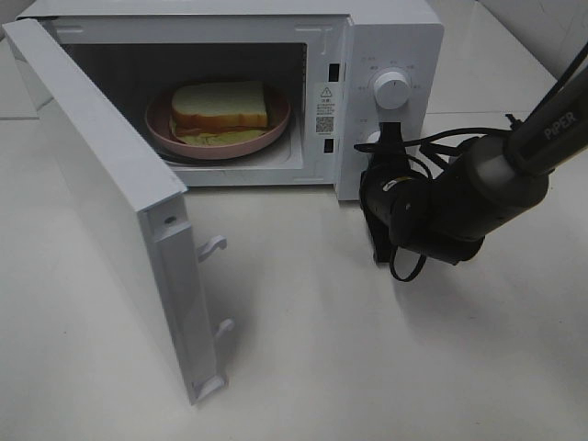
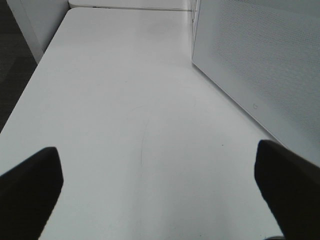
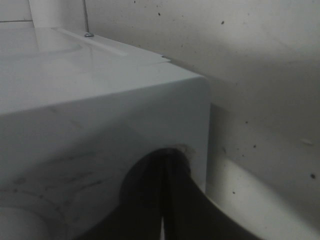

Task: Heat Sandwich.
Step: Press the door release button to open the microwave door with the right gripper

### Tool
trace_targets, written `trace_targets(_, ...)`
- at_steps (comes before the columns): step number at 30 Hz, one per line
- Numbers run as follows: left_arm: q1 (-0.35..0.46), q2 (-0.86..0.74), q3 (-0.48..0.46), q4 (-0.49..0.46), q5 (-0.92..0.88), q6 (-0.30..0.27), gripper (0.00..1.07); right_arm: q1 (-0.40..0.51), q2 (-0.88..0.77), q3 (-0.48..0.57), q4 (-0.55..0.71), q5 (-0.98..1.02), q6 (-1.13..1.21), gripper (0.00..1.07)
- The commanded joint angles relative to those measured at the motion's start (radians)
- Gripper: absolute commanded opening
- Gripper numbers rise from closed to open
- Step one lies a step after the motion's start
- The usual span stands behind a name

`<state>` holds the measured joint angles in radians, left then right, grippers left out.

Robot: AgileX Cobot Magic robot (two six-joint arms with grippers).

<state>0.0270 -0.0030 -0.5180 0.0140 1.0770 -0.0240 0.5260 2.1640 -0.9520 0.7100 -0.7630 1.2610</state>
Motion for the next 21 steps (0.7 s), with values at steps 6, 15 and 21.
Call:
trace_targets(6,0.003,-0.008,0.001,-0.005,-0.010,0.003,1.00,-0.045,-0.010,-0.089,-0.082,-0.157,-0.013,0.00)
trace_targets(15,0.003,-0.008,0.001,-0.005,-0.010,0.003,1.00,-0.045,-0.013,-0.088,-0.103,-0.095,-0.014,0.00)
trace_targets(21,0.003,-0.008,0.001,-0.005,-0.010,0.003,1.00,-0.045,-0.051,-0.027,-0.110,-0.074,-0.028,0.00)
